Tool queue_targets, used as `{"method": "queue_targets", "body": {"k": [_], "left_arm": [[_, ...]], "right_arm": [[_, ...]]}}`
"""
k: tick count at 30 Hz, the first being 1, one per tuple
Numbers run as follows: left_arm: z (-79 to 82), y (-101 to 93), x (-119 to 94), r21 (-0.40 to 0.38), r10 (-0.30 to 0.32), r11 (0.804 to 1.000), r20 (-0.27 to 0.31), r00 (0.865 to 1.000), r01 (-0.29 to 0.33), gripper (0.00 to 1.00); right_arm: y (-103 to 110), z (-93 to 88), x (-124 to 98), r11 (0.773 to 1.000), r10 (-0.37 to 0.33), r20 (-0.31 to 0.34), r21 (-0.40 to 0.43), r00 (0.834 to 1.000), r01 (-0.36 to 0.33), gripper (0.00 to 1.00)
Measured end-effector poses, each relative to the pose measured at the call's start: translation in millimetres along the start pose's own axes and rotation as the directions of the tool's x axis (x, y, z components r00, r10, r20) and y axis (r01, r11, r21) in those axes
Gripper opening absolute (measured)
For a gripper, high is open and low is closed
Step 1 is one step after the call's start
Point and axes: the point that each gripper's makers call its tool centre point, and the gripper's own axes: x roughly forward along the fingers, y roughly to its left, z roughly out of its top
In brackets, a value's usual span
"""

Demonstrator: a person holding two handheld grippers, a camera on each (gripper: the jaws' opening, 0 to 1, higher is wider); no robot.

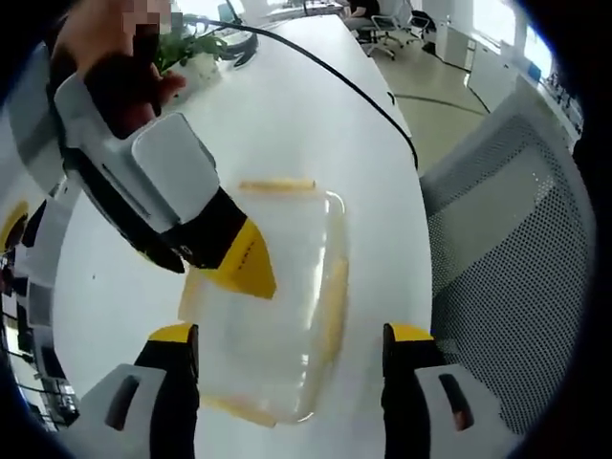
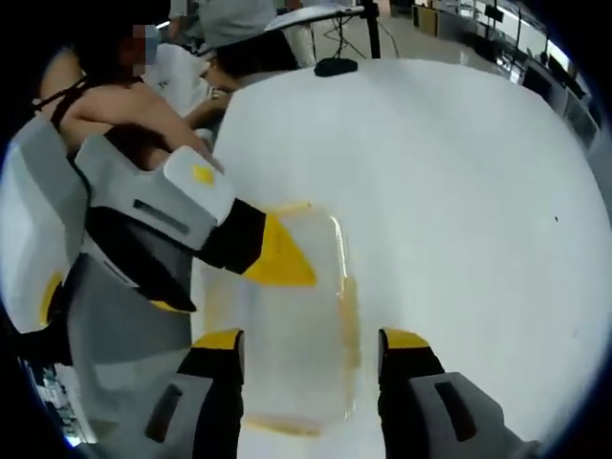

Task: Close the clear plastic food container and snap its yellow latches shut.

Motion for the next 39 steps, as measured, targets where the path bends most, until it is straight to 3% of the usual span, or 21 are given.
{"method": "queue_targets", "body": {"k": [4, 14, 28, 39], "left_arm": [[1.2, -1.5, -1.6, -0.025, -0.016, 1.0, 0.006, 1.0, 0.016, 0.83], [-0.2, 1.8, -4.8, -0.068, -0.045, 0.997, 0.03, 0.999, 0.047, 0.95], [-1.7, -3.9, -10.3, -0.073, -0.116, 0.99, 0.053, 0.992, 0.12, 0.99], [-4.9, -0.4, -12.8, -0.066, -0.128, 0.989, 0.046, 0.991, 0.131, 0.99]], "right_arm": [[2.2, 3.2, -2.5, 1.0, -0.014, 0.013, -0.027, 1.0, 0.014, 0.6], [10.6, 5.9, -4.6, 0.996, -0.028, 0.053, -0.078, 0.998, 0.032, 0.78], [18.6, 6.1, -7.4, 0.992, -0.044, 0.087, -0.114, 0.995, 0.054, 0.86], [27.4, 10.1, -7.3, 0.989, -0.06, 0.114, -0.127, 0.992, 0.074, 0.86]]}}
